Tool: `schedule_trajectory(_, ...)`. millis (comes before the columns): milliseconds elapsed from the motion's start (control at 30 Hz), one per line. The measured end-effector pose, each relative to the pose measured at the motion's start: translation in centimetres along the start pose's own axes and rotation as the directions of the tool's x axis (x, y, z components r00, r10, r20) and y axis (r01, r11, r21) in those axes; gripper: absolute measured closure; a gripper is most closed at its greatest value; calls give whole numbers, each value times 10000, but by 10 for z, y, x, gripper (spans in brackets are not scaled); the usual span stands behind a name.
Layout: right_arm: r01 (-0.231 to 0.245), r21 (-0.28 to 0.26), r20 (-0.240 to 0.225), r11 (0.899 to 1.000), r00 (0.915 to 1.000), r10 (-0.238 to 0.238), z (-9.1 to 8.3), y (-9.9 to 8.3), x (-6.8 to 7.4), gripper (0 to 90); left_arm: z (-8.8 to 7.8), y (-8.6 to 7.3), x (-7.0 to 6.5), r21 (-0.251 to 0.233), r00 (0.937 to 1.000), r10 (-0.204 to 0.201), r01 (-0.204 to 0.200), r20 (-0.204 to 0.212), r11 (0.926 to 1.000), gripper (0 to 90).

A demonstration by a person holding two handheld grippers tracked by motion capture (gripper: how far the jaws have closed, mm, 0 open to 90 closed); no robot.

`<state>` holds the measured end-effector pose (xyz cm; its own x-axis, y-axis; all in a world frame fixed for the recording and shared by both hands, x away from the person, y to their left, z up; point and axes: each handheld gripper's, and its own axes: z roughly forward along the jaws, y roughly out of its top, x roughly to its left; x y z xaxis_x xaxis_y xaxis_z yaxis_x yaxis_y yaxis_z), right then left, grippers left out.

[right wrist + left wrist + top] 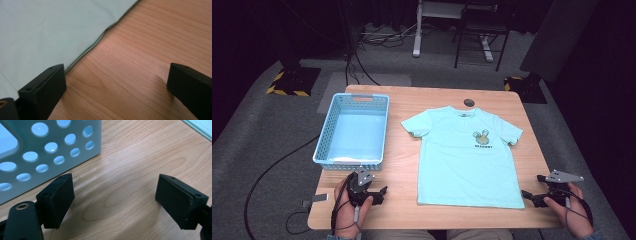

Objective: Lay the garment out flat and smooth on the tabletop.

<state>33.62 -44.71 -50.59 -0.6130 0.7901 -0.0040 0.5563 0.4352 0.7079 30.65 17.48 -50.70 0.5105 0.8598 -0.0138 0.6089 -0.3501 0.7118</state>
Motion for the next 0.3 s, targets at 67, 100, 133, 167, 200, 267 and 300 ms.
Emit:
schedule_trajectory(67, 0, 21, -62, 10000, 10000, 0, 1, 0, 0, 9, 0, 0, 0, -1, 10000, -3, 3, 0, 10000, 153)
schedule_trajectory(100, 12, 33, -69, 10000, 10000, -12, 1, 1, 0, 4, 0, 0, 0, 1, 10000, -1, 1, 0, 10000, 153)
schedule_trajectory(133, 16, 47, -63, 10000, 10000, -16, 1, 1, 0, 2, 0, 0, 0, 1, 10000, -2, 2, -1, 10000, 153)
schedule_trajectory(167, 24, 45, -53, 10000, 10000, -24, 1, 1, 0, 3, 0, 0, 0, -1, 10000, -3, 3, -1, 10000, 153)
schedule_trajectory(200, 22, 46, -52, 10000, 10000, -22, 1, 1, 0, 2, 0, 0, 0, -1, 10000, -2, 2, 0, 10000, 153)
schedule_trajectory(267, 26, 40, -48, 10000, 10000, -26, 2, 1, 0, 2, 0, 0, 0, 4, 10000, 6, -6, -2, 10000, 153)
schedule_trajectory(300, 25, 39, -43, 10000, 10000, -25, 2, 1, 0, 2, 0, 0, 0, -7, 10000, 3, -3, 2, 10000, 153)
